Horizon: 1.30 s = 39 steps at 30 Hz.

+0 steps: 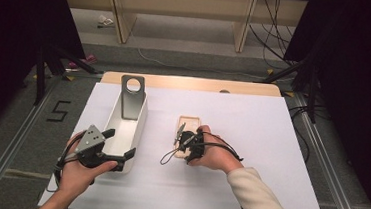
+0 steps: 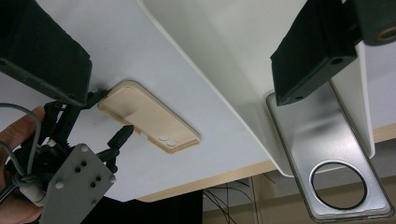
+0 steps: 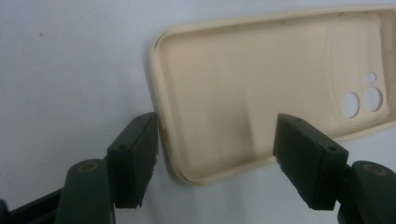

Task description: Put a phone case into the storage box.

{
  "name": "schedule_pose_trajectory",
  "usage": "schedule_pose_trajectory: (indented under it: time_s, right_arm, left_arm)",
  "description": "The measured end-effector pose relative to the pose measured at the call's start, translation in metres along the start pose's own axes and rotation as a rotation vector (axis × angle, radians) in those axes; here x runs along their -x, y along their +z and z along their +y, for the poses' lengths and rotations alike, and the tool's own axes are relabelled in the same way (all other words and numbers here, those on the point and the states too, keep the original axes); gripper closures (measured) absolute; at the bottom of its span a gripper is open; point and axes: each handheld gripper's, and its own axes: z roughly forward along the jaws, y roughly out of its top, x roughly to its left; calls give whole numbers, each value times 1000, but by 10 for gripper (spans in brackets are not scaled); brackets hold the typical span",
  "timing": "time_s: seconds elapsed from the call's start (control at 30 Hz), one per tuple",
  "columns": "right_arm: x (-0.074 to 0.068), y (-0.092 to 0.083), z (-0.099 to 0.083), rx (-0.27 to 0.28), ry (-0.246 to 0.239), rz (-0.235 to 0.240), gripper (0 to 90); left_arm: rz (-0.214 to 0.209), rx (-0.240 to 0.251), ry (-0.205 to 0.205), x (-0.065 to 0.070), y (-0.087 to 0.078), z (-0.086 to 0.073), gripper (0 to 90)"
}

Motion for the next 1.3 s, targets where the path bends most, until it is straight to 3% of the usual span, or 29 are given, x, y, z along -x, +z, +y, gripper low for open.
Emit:
schedule_pose_trajectory:
  time_s: [0.17, 0.67, 0.9, 1.3]
  right_arm:
    - [0, 2, 2, -23, -21, 9, 336]
    - [-3, 2, 10, -56, -80, 50, 505]
    - [-5, 1, 12, -67, -124, 80, 641]
    - [-9, 0, 14, -82, -160, 107, 781]
  left_arm:
    - [-1, -1, 1, 0, 0, 0, 46]
    - [-6, -5, 2, 1, 1, 0, 46]
    - [-7, -8, 3, 2, 1, 0, 46]
    - [-14, -12, 7, 2, 3, -1, 46]
